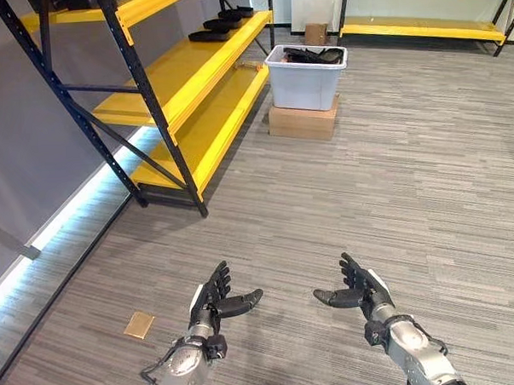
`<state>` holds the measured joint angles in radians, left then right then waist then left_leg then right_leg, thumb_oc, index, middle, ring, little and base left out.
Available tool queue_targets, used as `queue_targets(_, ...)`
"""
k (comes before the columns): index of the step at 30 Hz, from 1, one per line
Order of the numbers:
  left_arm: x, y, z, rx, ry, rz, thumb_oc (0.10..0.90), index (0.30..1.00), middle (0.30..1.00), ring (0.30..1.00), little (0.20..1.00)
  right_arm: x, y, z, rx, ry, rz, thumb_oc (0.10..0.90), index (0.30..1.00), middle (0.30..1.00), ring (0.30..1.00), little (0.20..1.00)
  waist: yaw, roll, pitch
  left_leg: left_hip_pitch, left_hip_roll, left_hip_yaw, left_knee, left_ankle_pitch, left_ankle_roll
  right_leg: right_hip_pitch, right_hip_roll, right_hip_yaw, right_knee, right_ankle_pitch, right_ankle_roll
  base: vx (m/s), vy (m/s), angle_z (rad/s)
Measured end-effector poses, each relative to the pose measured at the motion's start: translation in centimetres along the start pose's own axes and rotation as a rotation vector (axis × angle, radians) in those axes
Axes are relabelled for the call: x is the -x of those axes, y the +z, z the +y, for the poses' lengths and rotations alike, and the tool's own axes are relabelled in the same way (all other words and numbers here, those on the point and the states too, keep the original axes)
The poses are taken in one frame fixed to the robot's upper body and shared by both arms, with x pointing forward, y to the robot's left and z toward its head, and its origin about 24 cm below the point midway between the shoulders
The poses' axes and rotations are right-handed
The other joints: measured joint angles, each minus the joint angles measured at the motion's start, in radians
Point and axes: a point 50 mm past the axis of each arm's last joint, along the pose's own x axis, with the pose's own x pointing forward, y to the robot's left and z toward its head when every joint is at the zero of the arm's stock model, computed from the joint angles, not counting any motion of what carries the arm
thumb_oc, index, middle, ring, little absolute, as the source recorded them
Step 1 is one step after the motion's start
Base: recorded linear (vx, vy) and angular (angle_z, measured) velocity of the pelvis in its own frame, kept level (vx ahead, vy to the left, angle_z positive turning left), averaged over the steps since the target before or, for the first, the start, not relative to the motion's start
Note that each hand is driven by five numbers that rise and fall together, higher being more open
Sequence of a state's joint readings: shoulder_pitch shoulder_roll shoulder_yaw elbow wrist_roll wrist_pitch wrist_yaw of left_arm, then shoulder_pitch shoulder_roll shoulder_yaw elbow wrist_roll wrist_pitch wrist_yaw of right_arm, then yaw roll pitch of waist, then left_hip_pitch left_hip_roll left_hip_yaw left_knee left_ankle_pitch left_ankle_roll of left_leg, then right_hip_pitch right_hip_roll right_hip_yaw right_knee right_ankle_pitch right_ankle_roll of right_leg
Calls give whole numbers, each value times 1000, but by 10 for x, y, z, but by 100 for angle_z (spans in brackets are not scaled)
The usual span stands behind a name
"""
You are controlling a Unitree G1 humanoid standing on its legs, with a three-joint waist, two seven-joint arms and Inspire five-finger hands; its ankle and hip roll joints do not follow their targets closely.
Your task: Move parts from the plastic box to the shelf.
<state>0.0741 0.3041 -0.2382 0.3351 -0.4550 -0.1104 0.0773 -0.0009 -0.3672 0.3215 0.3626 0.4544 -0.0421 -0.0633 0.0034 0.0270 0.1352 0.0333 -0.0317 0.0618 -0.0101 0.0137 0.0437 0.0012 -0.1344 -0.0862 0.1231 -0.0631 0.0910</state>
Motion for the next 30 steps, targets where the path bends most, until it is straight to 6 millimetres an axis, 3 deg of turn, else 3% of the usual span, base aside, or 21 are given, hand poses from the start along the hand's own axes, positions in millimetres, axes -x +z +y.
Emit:
queue_targets(2, -4, 5, -1, -24, -7, -17, 900, 1000, 1000, 1000, 1000, 0, 0, 2, -7, 4, -2, 900, 1000, 1000, 1000, 1000, -3, 7, 12, -22, -26, -8, 39, -25, 25, -53, -15, 2, 119, -21, 9, 10, 283, 14)
queue_targets(3, -10, 12, -6, -26, -19, -38, 900, 1000, 1000, 1000, 1000, -1, 4, -3, 9, -4, -13, 900, 1000, 1000, 1000, 1000, -10, 24, 55, -32, -25, -35, 85, -45, 43, -196, -49, 31, 460, -44, 3, 49, 211, 38)
queue_targets(5, -10, 15, -4, -43, -21, -47, 900, 1000, 1000, 1000, 1000, 1, -2, 2, 3, 9, 7, 900, 1000, 1000, 1000, 1000, -24, 3, 77, -24, -61, -43, 139, -75, 72, -260, -68, 62, 612, 23, -2, 107, 139, 33)
queue_targets(6, -10, 14, -3, -45, -20, -44, 900, 1000, 1000, 1000, 1000, 1, -2, 3, 3, 14, 8, 900, 1000, 1000, 1000, 1000, -24, 10, 85, -25, -55, -44, 153, -85, 66, -305, -74, 72, 682, 68, 4, 198, 11, 1)
queue_targets(7, -7, 11, -3, -45, -19, -35, 900, 1000, 1000, 1000, 1000, 1, -3, 3, 3, 16, 11, 900, 1000, 1000, 1000, 1000, -29, 21, 87, -21, -58, -55, 155, -99, 78, -333, -65, 80, 698, 38, 3, 197, 15, -26)
queue_targets(8, -7, 12, 1, -49, -8, -38, 900, 1000, 1000, 1000, 1000, 0, -1, 4, 3, 25, 4, 900, 1000, 1000, 1000, 1000, -23, 23, 95, -24, -55, -60, 158, -96, 87, -346, -43, 84, 658, -26, 13, 238, -52, -20)
queue_targets(9, -7, 14, 4, -63, -3, -39, 900, 1000, 1000, 1000, 1000, -1, 1, 7, -2, 30, -2, 900, 1000, 1000, 1000, 1000, -32, 23, 102, -33, -48, -66, 165, -94, 86, -335, -27, 93, 576, -52, 5, 169, -40, -1)
queue_targets(11, -9, 18, 8, -80, -7, -47, 900, 1000, 1000, 1000, 1000, 1, -2, 6, -2, 27, 6, 900, 1000, 1000, 1000, 1000, -47, -7, 106, -26, -66, -81, 164, -99, 75, -337, -20, 99, 492, -57, 11, 296, -97, 23)
queue_targets(12, -9, 17, 9, -75, 2, -46, 900, 1000, 1000, 1000, 1000, 0, -1, 5, -22, 21, 6, 900, 1000, 1000, 1000, 1000, -53, -16, 108, -22, -62, -89, 163, -113, 61, -337, -10, 104, 337, -47, 11, 406, -157, 14)
queue_targets(14, -10, 16, 9, -74, 5, -39, 900, 1000, 1000, 1000, 1000, -1, 1, 5, -27, 21, 1, 900, 1000, 1000, 1000, 1000, -53, -22, 107, -22, -61, -89, 165, -129, 52, -339, -14, 101, 154, -2, 30, 371, -157, 13)
queue_targets(15, -10, 13, 9, -68, 9, -27, 900, 1000, 1000, 1000, 1000, -1, 0, 6, -28, 21, 3, 900, 1000, 1000, 1000, 1000, -55, -27, 107, -15, -62, -97, 192, -164, 41, -339, -36, 103, 2, 49, 40, 248, -105, 15)
queue_targets(16, -9, 11, 9, -64, 11, -21, 900, 1000, 1000, 1000, 1000, -1, 0, 6, -29, 22, 4, 900, 1000, 1000, 1000, 1000, -55, -29, 107, -2, -61, -100, 205, -180, 47, -338, -43, 102, -36, 68, 39, 361, -161, 22)
queue_targets(18, -5, 4, 10, -58, 16, -1, 900, 1000, 1000, 1000, 1000, 0, -3, 7, -30, 25, 12, 900, 1000, 1000, 1000, 1000, -57, -30, 104, 32, -48, -124, 222, -231, 26, -314, -51, 108, -44, 90, 33, 298, -139, 27)
queue_targets(20, 5, -10, 11, -47, 26, 44, 900, 1000, 1000, 1000, 1000, 8, -15, 5, -37, 19, 51, 900, 1000, 1000, 1000, 1000, -56, -36, 68, 110, -16, -157, 193, -273, -16, -270, -34, 105, 42, 131, 24, 416, -255, 39)
queue_targets(21, 11, -19, 11, -33, 34, 72, 900, 1000, 1000, 1000, 1000, 9, -17, 2, -29, 15, 63, 900, 1000, 1000, 1000, 1000, -63, -7, 40, 141, 43, -175, 161, -295, -41, -275, 9, 65, 102, 150, 17, 279, -190, 43)
queue_targets(22, 15, -24, 12, -27, 39, 88, 900, 1000, 1000, 1000, 1000, 10, -17, 1, -26, 14, 67, 900, 1000, 1000, 1000, 1000, -74, 6, 13, 159, 79, -184, 144, -297, -58, -290, 32, 48, 139, 130, 8, 119, -88, 41)
queue_targets(24, 16, -22, 10, -6, 32, 79, 900, 1000, 1000, 1000, 1000, 4, -5, -5, -1, 6, 29, 900, 1000, 1000, 1000, 1000, -78, 25, -11, 160, 129, -191, 142, -270, -65, -306, 89, 12, 199, 95, -81, 321, -247, 13)
queue_targets(25, 14, -19, 9, -7, 28, 66, 900, 1000, 1000, 1000, 1000, 1, 2, -8, 12, 5, 9, 900, 1000, 1000, 1000, 1000, -83, 25, -11, 159, 151, -178, 152, -251, -84, -311, 101, -6, 223, 73, -101, 250, -204, 0)
queue_targets(27, 9, -12, 7, -6, 15, 43, 900, 1000, 1000, 1000, 1000, -1, 6, -12, 13, -12, -5, 900, 1000, 1000, 1000, 1000, -86, 15, -16, 147, 172, -189, 200, -236, -114, -304, 119, -14, 244, 40, -113, 242, -216, 5)
queue_targets(28, 3, -3, 5, 6, 10, 13, 900, 1000, 1000, 1000, 1000, -1, 10, -13, 13, -14, -24, 900, 1000, 1000, 1000, 1000, -83, -2, -22, 127, 187, -207, 281, -207, -152, -277, 140, -27, 236, 4, -126, 300, -270, -5)
queue_targets(30, -3, 5, 1, 4, -4, -12, 900, 1000, 1000, 1000, 1000, -1, 10, -14, 10, -15, -34, 900, 1000, 1000, 1000, 1000, -87, -8, -22, 62, 186, -234, 431, -191, -156, -259, 162, -27, 225, -37, -129, 295, -351, -1)
